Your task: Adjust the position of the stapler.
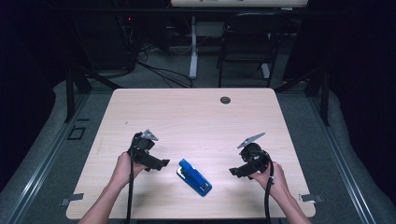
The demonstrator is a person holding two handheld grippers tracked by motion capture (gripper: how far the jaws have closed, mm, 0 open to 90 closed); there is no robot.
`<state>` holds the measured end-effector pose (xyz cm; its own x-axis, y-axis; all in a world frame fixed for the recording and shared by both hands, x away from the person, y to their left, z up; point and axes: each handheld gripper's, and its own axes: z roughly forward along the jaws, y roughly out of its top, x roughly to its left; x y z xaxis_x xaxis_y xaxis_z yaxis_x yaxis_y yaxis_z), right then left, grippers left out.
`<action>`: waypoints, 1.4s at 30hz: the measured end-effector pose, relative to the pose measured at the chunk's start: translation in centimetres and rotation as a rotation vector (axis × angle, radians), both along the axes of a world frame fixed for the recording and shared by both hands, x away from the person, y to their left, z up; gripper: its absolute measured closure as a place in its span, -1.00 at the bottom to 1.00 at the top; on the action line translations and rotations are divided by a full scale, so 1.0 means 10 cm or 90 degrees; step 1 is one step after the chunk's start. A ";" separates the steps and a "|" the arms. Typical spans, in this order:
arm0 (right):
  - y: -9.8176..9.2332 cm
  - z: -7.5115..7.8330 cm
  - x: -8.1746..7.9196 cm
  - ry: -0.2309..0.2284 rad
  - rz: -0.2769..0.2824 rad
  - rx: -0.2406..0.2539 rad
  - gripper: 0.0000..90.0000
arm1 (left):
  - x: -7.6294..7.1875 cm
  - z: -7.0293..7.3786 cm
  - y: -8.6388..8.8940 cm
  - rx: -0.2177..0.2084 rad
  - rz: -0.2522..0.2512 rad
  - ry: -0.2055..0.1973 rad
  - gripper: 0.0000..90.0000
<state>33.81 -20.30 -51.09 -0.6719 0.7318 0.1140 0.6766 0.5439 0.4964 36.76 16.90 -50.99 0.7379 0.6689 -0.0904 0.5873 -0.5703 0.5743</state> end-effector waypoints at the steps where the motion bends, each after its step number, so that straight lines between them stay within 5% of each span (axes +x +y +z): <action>1: 0.03 -0.01 -0.01 0.003 0.005 0.000 -0.32 | -0.01 0.00 -0.03 0.005 -0.023 0.008 -0.73; 7: 0.11 -0.02 -0.02 0.010 0.029 0.004 -0.08 | -0.07 -0.04 -0.14 0.027 -0.056 0.016 -0.51; 18: 0.30 -0.07 -0.05 0.022 0.055 0.016 0.39 | -0.07 -0.09 -0.19 0.009 -0.063 0.041 -0.12; 24: 0.45 -0.12 -0.08 0.029 0.083 0.025 0.74 | -0.10 -0.15 -0.30 0.018 -0.091 0.054 0.32; 34: 0.69 -0.19 -0.09 0.032 0.122 0.027 0.95 | -0.10 -0.23 -0.44 0.009 -0.091 0.084 0.75; 42: 0.81 -0.25 -0.11 0.035 0.132 0.023 1.00 | -0.10 -0.28 -0.52 0.008 -0.090 0.097 0.84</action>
